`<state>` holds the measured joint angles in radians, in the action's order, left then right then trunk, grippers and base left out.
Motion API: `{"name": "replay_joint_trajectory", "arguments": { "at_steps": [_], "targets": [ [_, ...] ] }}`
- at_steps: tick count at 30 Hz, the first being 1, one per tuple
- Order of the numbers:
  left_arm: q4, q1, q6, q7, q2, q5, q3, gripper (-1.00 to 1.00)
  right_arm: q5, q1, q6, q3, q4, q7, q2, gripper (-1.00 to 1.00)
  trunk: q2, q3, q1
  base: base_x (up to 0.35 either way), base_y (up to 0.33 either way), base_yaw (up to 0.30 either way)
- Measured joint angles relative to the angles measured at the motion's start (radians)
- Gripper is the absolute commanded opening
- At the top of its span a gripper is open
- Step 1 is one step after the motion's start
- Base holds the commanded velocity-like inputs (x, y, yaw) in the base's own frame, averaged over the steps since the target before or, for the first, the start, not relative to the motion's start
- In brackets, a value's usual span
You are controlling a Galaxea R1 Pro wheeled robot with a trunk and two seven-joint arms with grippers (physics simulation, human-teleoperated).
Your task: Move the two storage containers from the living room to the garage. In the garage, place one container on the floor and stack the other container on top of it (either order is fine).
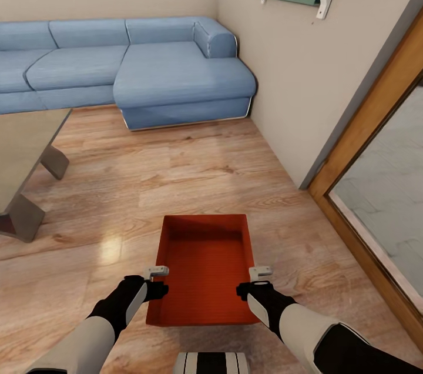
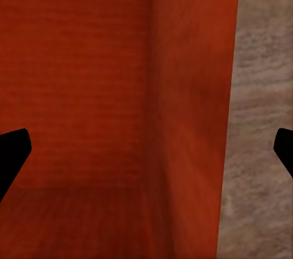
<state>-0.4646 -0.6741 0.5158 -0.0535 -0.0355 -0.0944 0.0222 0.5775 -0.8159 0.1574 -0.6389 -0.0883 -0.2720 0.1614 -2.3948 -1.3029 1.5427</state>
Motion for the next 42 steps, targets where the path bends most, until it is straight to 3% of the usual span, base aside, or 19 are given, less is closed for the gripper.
{"name": "replay_joint_trajectory", "arguments": {
  "at_steps": [8, 15, 42],
  "targets": [
    [0.0, 0.0, 0.0, 0.0, 0.0, 0.0, 0.0, 1.0, 0.001, 0.0, -0.002, 0.0, 0.0, 0.0, -0.002, 1.0, 0.0, 0.0, 0.0, 0.0, 0.0, 0.0],
    [0.0, 0.0, 0.0, 0.0, 0.0, 0.0, 0.0, 1.0, 0.004, 0.0, -0.003, 0.001, 0.0, 0.0, -0.022, 1.0, 0.0, 0.0, 0.0, 0.0, 0.0, 0.0],
    [0.0, 0.0, 0.001, 0.0, 0.005, 0.003, 0.0, 1.0, 0.005, 0.0, -0.003, 0.001, 0.0, 0.0, -0.023, 1.0, 0.0, 0.0, 0.0, 0.0, 0.0, 0.0]
  ]
}}
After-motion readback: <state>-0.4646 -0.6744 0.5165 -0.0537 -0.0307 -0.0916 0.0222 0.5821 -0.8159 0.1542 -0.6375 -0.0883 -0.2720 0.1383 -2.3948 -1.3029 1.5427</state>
